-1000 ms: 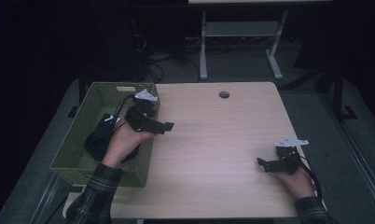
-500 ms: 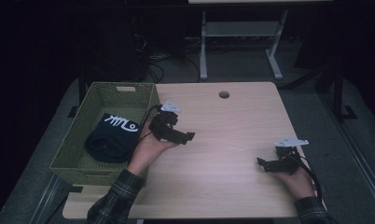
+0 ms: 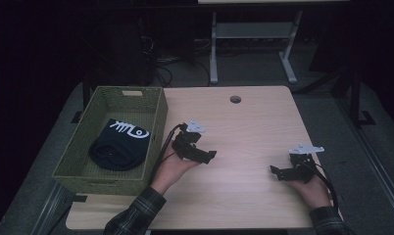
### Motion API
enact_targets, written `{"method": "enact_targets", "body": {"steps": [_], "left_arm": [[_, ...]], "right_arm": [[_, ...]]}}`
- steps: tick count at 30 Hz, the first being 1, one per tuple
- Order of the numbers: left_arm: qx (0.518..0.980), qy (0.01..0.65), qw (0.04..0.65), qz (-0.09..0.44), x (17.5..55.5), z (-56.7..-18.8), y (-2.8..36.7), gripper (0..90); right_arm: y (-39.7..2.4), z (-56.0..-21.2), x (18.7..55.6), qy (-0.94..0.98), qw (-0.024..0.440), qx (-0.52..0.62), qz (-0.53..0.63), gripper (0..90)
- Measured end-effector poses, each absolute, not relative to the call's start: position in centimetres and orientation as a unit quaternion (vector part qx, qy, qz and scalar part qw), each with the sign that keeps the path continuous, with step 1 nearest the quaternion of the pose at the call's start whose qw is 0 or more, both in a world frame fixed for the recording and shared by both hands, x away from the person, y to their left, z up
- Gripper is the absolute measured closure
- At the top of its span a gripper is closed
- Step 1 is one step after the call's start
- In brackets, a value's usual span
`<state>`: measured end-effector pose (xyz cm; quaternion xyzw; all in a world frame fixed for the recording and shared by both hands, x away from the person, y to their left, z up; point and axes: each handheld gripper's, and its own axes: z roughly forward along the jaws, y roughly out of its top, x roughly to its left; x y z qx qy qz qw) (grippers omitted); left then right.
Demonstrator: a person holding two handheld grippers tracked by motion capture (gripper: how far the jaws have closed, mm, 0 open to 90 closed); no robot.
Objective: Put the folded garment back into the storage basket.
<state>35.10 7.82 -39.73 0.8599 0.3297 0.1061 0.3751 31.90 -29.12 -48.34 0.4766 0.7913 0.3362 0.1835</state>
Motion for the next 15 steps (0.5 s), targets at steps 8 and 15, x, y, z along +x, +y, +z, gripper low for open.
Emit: {"method": "enact_targets", "body": {"steps": [8, 15], "left_arm": [[0.862, 0.328, 0.369, 0.113, 34.7, -42.1, 7.1, 13.3], [0.864, 0.328, 0.364, 0.117, 34.4, -43.8, 6.8, 13.3]], "right_arm": [[-29.1, -48.3, 31.9, 0.791, 0.184, 0.476, 0.336, 4.8], [-29.1, -48.3, 31.9, 0.791, 0.184, 0.476, 0.336, 4.8]]}}
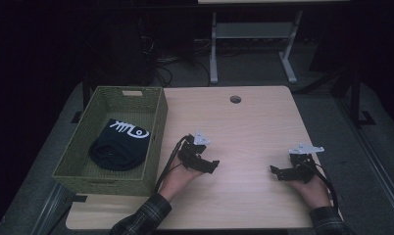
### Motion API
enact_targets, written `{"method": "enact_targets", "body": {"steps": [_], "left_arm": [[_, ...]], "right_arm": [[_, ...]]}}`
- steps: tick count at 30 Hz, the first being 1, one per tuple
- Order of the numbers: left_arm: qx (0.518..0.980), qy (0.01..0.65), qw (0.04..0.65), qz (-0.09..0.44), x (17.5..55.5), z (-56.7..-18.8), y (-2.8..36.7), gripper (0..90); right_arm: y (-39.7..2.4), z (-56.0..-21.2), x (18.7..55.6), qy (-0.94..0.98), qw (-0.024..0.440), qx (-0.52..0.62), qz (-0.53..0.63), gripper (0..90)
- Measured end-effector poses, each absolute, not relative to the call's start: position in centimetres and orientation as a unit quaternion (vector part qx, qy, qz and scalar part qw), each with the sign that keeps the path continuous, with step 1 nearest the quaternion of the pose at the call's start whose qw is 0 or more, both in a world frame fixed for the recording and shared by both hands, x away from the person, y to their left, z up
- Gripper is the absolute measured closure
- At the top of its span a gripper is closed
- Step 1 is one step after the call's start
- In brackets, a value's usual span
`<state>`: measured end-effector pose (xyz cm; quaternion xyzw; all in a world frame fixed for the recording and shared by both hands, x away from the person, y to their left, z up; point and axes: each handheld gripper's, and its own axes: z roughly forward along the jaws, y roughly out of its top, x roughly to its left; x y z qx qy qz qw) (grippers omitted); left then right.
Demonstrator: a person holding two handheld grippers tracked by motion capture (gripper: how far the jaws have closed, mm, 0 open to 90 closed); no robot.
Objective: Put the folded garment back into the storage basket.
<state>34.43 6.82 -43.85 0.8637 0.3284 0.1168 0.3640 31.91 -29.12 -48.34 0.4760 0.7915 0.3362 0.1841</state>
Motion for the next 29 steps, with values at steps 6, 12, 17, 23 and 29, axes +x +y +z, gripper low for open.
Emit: {"method": "enact_targets", "body": {"steps": [6, 12, 17, 23, 29], "left_arm": [[0.872, 0.327, 0.344, 0.119, 34.4, -45.5, 6.9, 13.3], [0.878, 0.324, 0.332, 0.120, 34.2, -46.6, 6.8, 13.3], [0.879, 0.320, 0.329, 0.127, 34.0, -47.2, 6.6, 12.7], [0.872, 0.311, 0.355, 0.135, 33.7, -47.7, 7.1, 12.1], [0.869, 0.305, 0.365, 0.137, 33.7, -47.9, 7.3, 12.1]], "right_arm": [[-29.1, -48.3, 31.9, 0.792, 0.185, 0.475, 0.336, 4.8], [-29.1, -48.3, 31.9, 0.792, 0.184, 0.475, 0.336, 4.8], [-29.1, -48.3, 31.9, 0.792, 0.184, 0.474, 0.337, 4.8], [-29.1, -48.3, 31.9, 0.793, 0.184, 0.473, 0.337, 4.8], [-29.1, -48.3, 31.9, 0.793, 0.184, 0.473, 0.337, 4.8]]}}
